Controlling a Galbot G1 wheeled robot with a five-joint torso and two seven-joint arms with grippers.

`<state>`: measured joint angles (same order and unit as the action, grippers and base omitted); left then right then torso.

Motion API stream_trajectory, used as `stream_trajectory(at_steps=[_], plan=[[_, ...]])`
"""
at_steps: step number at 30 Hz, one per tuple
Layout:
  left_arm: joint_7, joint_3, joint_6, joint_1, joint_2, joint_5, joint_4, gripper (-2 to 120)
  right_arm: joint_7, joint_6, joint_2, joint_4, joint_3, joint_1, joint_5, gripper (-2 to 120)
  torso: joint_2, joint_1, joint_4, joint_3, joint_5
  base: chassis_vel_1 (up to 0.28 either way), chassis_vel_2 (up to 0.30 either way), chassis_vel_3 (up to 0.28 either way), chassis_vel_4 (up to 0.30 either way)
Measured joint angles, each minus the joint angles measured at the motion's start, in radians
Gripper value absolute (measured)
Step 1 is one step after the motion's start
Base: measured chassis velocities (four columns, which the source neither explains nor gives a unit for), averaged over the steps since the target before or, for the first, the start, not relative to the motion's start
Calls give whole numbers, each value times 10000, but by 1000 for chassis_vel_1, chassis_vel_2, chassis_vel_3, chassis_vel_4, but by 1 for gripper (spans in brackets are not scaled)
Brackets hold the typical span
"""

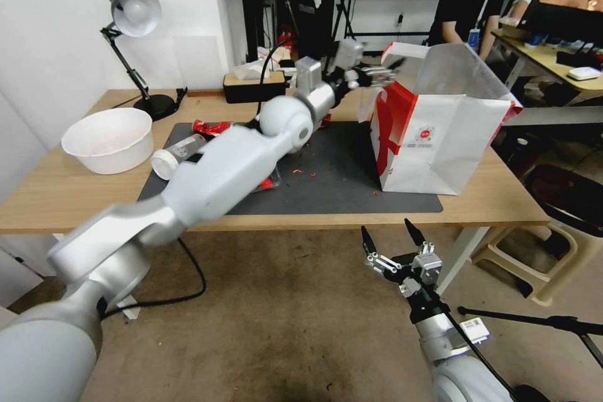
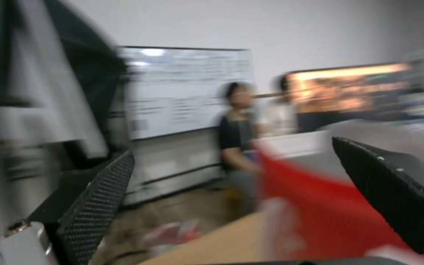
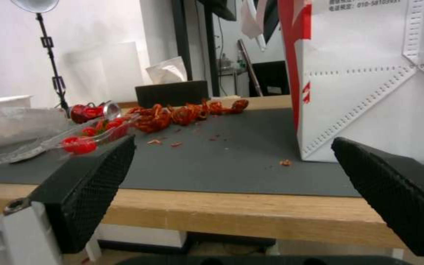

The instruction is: Pick up the trash from the table and place it into the takeout bag.

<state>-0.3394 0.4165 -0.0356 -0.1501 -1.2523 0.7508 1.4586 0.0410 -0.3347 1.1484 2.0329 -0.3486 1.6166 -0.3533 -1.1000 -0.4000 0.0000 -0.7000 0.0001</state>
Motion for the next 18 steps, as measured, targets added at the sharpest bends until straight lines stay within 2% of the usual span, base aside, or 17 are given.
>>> stream_trajectory(at_steps=[1, 2, 4, 6, 7, 9, 10, 11, 14, 18], plan=[[-451, -71, -232, -168, 39, -239, 201, 100, 2, 0, 0, 2, -13, 14, 2, 100, 0, 0, 2, 0, -1, 0, 0, 0, 0], [-1279, -177, -753, -483, 111, -639, 579, 100, 7, 0, 0, 13, -35, 45, 7, 100, 0, 0, 5, 0, -3, 0, 0, 0, 0], [-1493, -199, -901, -556, 128, -726, 671, 100, 10, 0, 3, 16, -45, 58, 13, 100, 0, 0, 3, 0, -4, 0, 0, 0, 0], [-2891, -376, -1748, -1166, 242, -1265, 1343, 100, 14, -11, 40, 30, -65, 124, 59, 100, -1, 1, -2, 1, -1, 0, 0, 0, 0], [-2891, -376, -1748, -1166, 242, -1265, 1343, 100, 14, -11, 40, 30, -65, 124, 59, 100, -1, 1, -2, 1, -1, 0, 0, 0, 0], [-4073, -914, -2483, -2134, 371, -1988, 2045, 100, 22, -15, 108, 82, -59, 178, 111, 100, 0, 0, -3, 0, 0, 0, 0, 0, 0], [-4308, -1304, -2606, -2678, 465, -2277, 2349, 100, 23, -18, 125, 110, -53, 195, 136, 100, -1, 0, 2, 1, -1, 0, 0, 0, 0], [-4308, -1304, -2606, -2678, 465, -2277, 2349, 100, 23, -18, 125, 110, -53, 195, 136, 100, -1, 0, 2, 1, -1, 0, 0, 0, 0], [-4297, -2068, -2510, -3707, 814, -2778, 2922, 100, 49, -18, 90, 130, -49, 196, 167, 100, -1, 1, 2, 1, -2, 0, 0, 0, 0], [-4130, -2613, -2426, -4632, 1169, -3118, 3487, 100, 58, -17, 70, 135, -48, 138, 167, 100, -2, 0, -2, 1, -2, 0, 0, 0, 0]])
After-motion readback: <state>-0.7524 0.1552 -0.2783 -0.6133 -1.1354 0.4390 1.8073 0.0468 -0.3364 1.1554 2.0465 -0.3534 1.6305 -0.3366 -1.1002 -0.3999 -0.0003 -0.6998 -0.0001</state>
